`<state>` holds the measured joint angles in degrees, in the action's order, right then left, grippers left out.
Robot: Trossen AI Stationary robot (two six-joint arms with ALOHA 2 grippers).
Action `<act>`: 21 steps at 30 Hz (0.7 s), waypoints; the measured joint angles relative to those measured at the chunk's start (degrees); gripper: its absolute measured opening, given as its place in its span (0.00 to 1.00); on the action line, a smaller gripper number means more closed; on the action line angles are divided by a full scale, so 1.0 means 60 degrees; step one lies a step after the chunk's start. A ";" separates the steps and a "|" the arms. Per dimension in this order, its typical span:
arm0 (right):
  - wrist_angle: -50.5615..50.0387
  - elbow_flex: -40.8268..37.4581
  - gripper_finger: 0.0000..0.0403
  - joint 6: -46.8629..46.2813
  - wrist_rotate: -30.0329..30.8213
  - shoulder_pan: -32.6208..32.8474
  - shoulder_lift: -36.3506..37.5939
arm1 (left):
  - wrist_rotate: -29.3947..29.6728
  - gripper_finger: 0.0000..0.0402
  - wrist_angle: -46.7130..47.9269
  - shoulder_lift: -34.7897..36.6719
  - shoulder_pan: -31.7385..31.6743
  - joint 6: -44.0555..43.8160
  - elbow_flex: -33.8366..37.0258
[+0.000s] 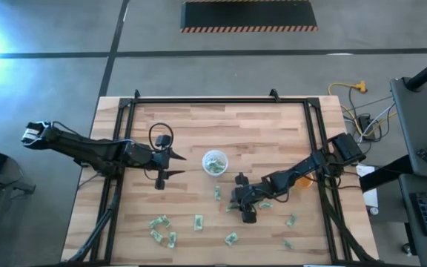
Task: Pick and place Stevia / Truvia into bins
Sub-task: Put the light green stevia packet into the transparent container
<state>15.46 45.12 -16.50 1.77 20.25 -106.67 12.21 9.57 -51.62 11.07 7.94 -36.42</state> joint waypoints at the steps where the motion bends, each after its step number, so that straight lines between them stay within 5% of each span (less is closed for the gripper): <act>1: -0.0003 -0.0002 0.23 0.0068 0.0003 0.0000 0.0000 | 0.0000 0.46 0.0002 0.0000 0.0000 0.0002 0.0000; 10: -0.0005 -0.0009 0.04 0.0587 -0.0012 0.0000 0.0007 | -0.0003 0.46 0.0002 0.0000 0.0000 0.0073 0.0000; 21: -0.0086 0.0368 0.02 0.1628 0.0029 0.0007 0.0181 | -0.0002 0.46 0.0022 0.0000 0.0000 0.0073 0.0000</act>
<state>14.94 47.33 -6.73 1.94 20.29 -105.59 12.19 9.71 -51.62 11.07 8.38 -36.42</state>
